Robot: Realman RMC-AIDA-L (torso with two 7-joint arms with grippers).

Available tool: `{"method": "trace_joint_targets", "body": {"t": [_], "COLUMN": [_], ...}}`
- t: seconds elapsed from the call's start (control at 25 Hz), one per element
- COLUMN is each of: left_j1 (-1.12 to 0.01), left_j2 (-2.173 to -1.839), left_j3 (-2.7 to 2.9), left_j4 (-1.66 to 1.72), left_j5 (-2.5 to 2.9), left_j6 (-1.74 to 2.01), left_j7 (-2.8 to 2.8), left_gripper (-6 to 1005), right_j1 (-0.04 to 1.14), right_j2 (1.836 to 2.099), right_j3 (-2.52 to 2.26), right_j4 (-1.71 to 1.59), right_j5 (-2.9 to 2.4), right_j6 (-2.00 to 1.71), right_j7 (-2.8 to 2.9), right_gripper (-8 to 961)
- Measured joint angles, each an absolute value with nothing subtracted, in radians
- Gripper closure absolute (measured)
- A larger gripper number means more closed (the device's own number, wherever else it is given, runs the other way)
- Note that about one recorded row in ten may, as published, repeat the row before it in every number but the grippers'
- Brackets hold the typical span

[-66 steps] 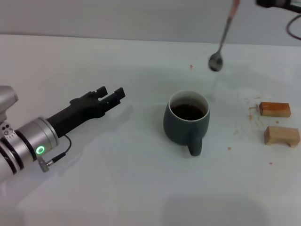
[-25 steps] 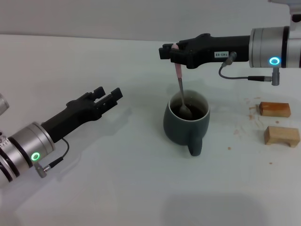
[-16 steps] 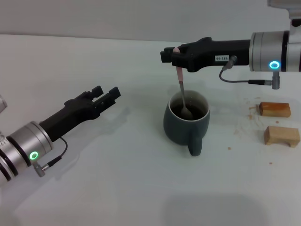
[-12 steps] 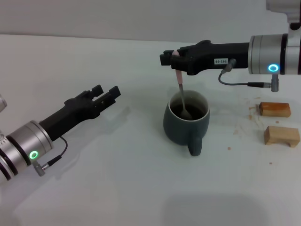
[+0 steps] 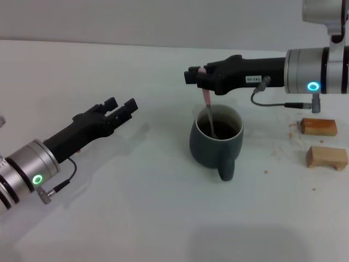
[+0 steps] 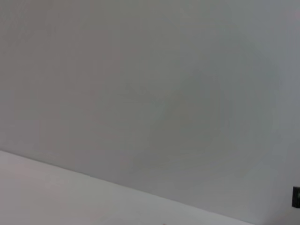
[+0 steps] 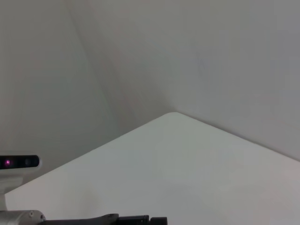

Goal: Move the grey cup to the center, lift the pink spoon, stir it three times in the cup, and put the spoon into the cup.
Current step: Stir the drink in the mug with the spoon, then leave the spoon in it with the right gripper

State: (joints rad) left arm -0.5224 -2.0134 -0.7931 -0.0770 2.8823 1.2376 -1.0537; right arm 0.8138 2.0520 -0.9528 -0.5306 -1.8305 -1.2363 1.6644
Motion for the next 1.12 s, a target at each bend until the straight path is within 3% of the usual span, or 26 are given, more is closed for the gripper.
{"method": "trace_joint_targets", "body": {"t": [0.48, 1.12], "left_j1": [-0.517, -0.506], "left_j2": [-2.015, -2.011], "left_j3": [-0.795, -0.795], "left_j4": [-0.072, -0.068], "left_j5": [2.882, 2.885], "left_j6": [1.238, 1.255], "left_j7": [-1.054, -1.055], "left_gripper": [277, 277], "right_j1": [0.781, 0.755], "right_j2": [2.054, 2.03], "right_j3": [-0.989, -0.975], "right_j4": [-0.534, -0.57], "right_j5": [-1.831, -1.824], "right_j6": [-1.242, -1.219], "right_j7": [1.663, 1.682], "right_gripper": [867, 867]}}
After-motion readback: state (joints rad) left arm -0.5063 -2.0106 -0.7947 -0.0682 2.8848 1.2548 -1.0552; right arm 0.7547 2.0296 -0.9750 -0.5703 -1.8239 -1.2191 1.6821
